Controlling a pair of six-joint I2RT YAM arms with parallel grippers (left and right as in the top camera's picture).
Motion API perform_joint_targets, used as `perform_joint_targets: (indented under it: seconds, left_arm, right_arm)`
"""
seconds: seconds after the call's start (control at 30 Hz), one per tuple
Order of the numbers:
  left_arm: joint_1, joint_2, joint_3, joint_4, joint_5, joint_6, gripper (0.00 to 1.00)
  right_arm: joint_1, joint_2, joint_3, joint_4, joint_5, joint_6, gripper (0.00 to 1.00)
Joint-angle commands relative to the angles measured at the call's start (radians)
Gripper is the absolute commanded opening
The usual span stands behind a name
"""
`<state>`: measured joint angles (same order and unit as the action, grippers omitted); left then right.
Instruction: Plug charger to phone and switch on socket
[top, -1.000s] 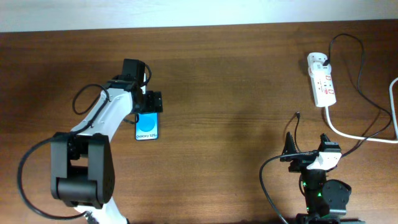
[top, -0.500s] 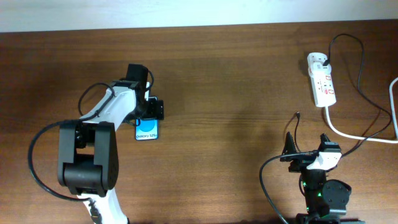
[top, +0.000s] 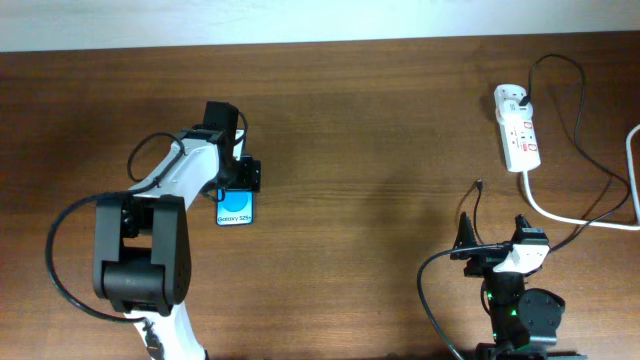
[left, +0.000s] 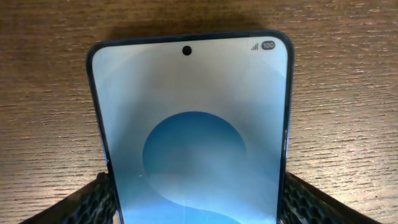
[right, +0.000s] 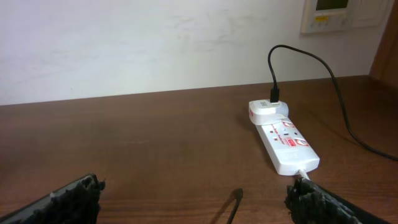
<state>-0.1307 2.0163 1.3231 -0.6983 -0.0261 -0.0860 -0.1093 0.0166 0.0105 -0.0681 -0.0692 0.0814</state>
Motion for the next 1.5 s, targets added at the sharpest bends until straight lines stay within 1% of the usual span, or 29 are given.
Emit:
perform_joint_targets:
  seconds: [0.0,0.1,0.13,0.17,0.2,0.23,0.27,0.43,0.57,0.63,0.67,0.73,0.8,0.93,1.03,1.1,1.23,1.37,1.47]
  left_arm:
    - [0.000,0.045,-0.027,-0.001,0.023,0.012,0.79]
    - [0.000,0.045,-0.067,0.013,0.023,0.012,0.77]
    - [0.000,0.045,-0.083,0.023,0.023,0.012,0.72]
    - [0.000,0.045,-0.090,0.025,0.023,0.012,0.65]
    - [0.000,0.044,-0.091,0.024,0.023,0.012,0.48]
    - [0.000,0.044,-0.088,0.024,0.023,0.012,0.44]
    - [0.000,0.044,-0.085,0.023,0.024,0.012,0.43]
    - [0.000,0.029,0.021,-0.094,0.027,0.012,0.47]
    - [0.000,0.002,0.204,-0.258,0.030,0.012,0.46]
    - [0.000,-0.026,0.336,-0.369,0.031,0.012,0.45]
    - [0.000,-0.039,0.377,-0.401,0.032,0.012,0.45]
    - [0.000,-0.057,0.428,-0.445,0.060,0.012,0.45]
    - [0.000,-0.100,0.505,-0.507,0.135,0.012,0.44]
    - [0.000,-0.183,0.562,-0.562,0.170,0.012,0.44]
    - [0.000,-0.281,0.565,-0.584,0.261,0.012,0.44]
    - [0.000,-0.321,0.565,-0.608,0.287,0.011,0.44]
    - [0.000,-0.335,0.564,-0.655,0.302,0.011,0.44]
    - [0.000,-0.335,0.563,-0.661,0.406,0.008,0.44]
    - [0.000,-0.335,0.562,-0.665,0.430,-0.022,0.44]
  right_arm:
    - [0.003,-0.004,-0.005,-0.006,0.001,0.004,0.98]
    - [0.003,-0.004,-0.005,-0.006,0.002,0.004,0.98]
    - [0.003,-0.004,-0.005,-0.006,0.001,0.004,0.98]
    - [0.003,-0.004,-0.005,-0.006,0.001,0.004,0.98]
    - [0.003,-0.004,-0.005,-0.006,0.001,0.004,0.98]
    - [0.003,-0.004,-0.005,-0.006,0.001,0.004,0.98]
    - [0.003,-0.004,-0.005,-0.006,0.001,0.004,0.98]
    - [0.003,-0.004,-0.005,-0.006,0.001,0.004,0.98]
    - [0.003,-0.004,-0.005,-0.006,0.001,0.004,0.98]
    - [0.003,-0.004,-0.005,-0.006,0.001,0.004,0.98]
    - [0.003,-0.004,-0.005,-0.006,0.001,0.004,0.98]
    - [0.003,-0.004,-0.005,-0.006,0.002,0.004,0.98]
    - [0.003,-0.004,-0.005,-0.006,0.001,0.004,0.98]
    - [0.003,-0.004,-0.005,-0.006,0.001,0.004,0.98]
    - [0.003,-0.004,-0.005,-0.006,0.001,0.004,0.98]
    - [0.003,-0.004,-0.005,-0.006,0.001,0.004,0.98]
    - [0.003,-0.004,-0.005,-0.006,0.001,0.004,0.98]
    - [0.003,-0.004,-0.005,-0.006,0.001,0.004,0.98]
    - [0.003,-0.004,-0.005,-0.006,0.001,0.004,0.98]
